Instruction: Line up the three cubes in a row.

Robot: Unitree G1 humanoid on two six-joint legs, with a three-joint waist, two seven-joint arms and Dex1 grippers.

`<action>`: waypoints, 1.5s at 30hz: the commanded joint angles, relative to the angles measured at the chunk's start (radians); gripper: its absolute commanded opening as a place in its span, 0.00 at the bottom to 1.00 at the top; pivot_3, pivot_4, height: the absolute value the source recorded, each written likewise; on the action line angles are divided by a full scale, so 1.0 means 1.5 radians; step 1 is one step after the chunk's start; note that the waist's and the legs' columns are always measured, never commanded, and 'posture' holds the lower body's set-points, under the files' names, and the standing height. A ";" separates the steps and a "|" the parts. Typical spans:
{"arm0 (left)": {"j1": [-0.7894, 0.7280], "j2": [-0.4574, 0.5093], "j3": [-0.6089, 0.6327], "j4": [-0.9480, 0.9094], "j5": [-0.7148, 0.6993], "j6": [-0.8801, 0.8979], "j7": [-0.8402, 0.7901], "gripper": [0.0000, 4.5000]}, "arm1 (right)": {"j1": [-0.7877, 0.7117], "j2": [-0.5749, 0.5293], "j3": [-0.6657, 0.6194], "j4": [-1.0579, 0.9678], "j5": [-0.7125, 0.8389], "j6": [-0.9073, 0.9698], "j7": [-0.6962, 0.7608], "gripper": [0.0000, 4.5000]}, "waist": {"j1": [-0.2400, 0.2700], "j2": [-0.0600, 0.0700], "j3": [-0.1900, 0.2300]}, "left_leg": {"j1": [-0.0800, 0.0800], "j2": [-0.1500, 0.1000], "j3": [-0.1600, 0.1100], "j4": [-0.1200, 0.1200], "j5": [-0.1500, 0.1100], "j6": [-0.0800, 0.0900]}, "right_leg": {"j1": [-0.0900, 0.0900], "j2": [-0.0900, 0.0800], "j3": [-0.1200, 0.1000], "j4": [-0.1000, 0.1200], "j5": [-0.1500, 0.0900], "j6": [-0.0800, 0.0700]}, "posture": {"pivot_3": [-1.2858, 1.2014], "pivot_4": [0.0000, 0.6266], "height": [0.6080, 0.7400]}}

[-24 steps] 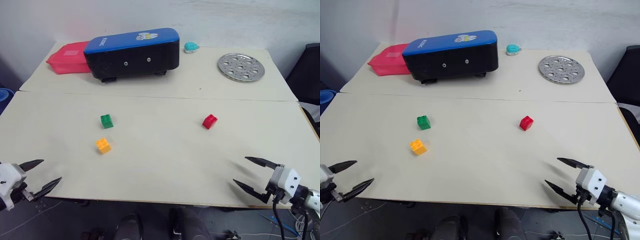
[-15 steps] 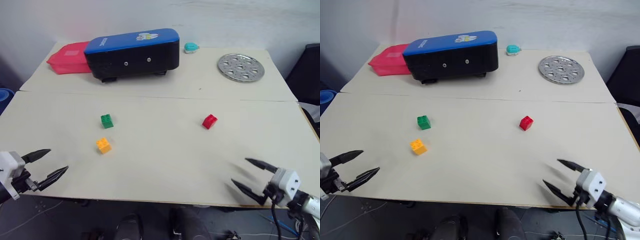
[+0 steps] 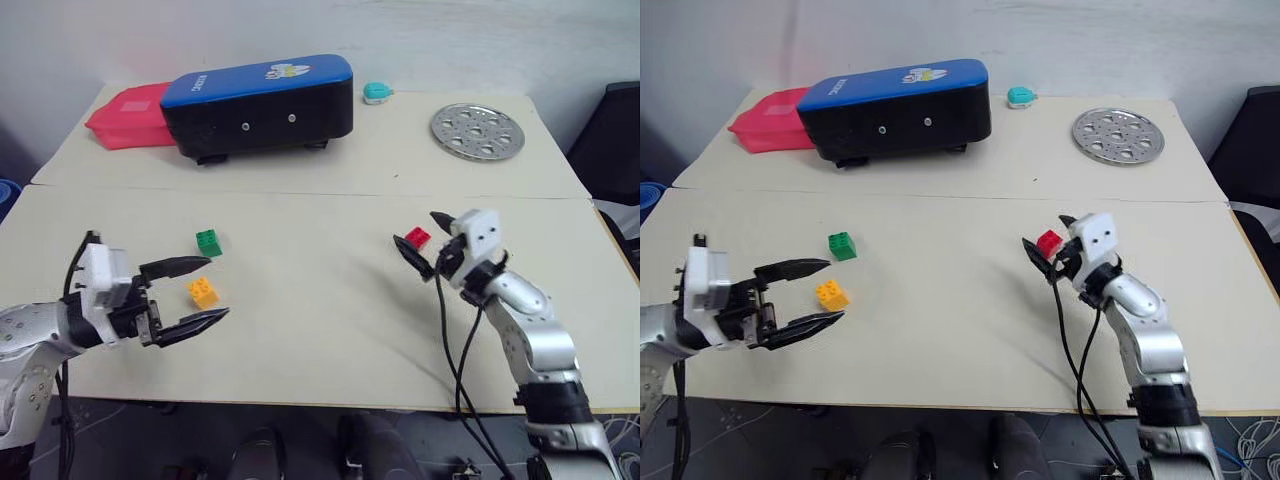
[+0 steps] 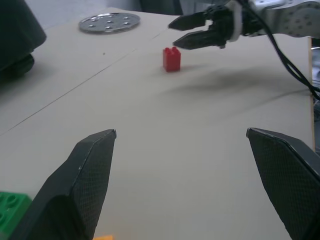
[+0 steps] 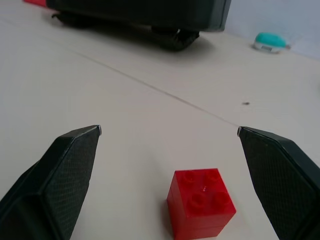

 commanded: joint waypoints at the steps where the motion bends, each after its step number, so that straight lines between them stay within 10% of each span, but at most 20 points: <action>1: -0.009 -0.001 -0.007 -0.008 0.010 -0.008 -0.002 0.97 | -0.064 -0.007 0.004 0.113 -0.035 -0.035 0.016 1.00 | -0.002 0.000 0.000 | 0.000 0.000 0.000 0.000 0.000 0.000 | 0.000 0.000 0.000 0.000 0.000 0.000 | 0.52 0.24 1.00; 5: -0.002 0.000 -0.004 -0.020 0.009 -0.006 -0.002 1.00 | -0.109 0.005 -0.002 0.199 -0.030 -0.040 0.043 0.86 | -0.002 0.000 0.000 | 0.000 0.001 0.000 0.000 0.000 -0.001 | -0.001 0.001 0.000 0.000 0.000 0.000 | 0.52 0.24 1.00; 12: 0.011 0.003 0.009 -0.038 0.002 0.000 0.001 1.00 | -0.111 0.010 -0.024 0.229 0.014 -0.082 0.145 0.33 | -0.002 0.000 0.000 | 0.000 0.001 0.000 0.000 0.001 0.000 | -0.001 0.001 0.001 0.001 0.000 0.000 | 0.52 0.24 1.00; 18: 0.018 0.010 0.007 -0.038 0.005 0.004 -0.010 1.00 | -0.028 -0.110 0.047 0.050 0.073 -0.121 0.484 0.34 | 0.002 0.001 0.001 | -0.002 0.001 0.000 0.000 -0.001 0.002 | -0.001 0.001 0.000 -0.001 0.000 0.000 | 0.52 0.24 1.00; 37: 0.028 0.018 0.001 -0.041 0.009 0.011 -0.027 1.00 | 0.001 -0.083 0.096 0.192 0.018 -0.251 0.575 0.34 | -0.003 0.001 0.001 | 0.002 0.001 0.000 0.000 0.000 0.001 | 0.001 0.001 0.000 0.000 0.000 0.000 | 0.52 0.24 1.00; 45: 0.055 0.017 0.033 -0.038 0.011 0.013 -0.019 1.00 | -0.022 -0.078 0.057 0.191 0.069 -0.263 0.612 0.92 | -0.001 0.001 0.001 | 0.001 0.001 0.000 0.000 0.000 0.001 | 0.001 0.001 0.000 0.000 0.000 0.000 | 0.52 0.24 1.00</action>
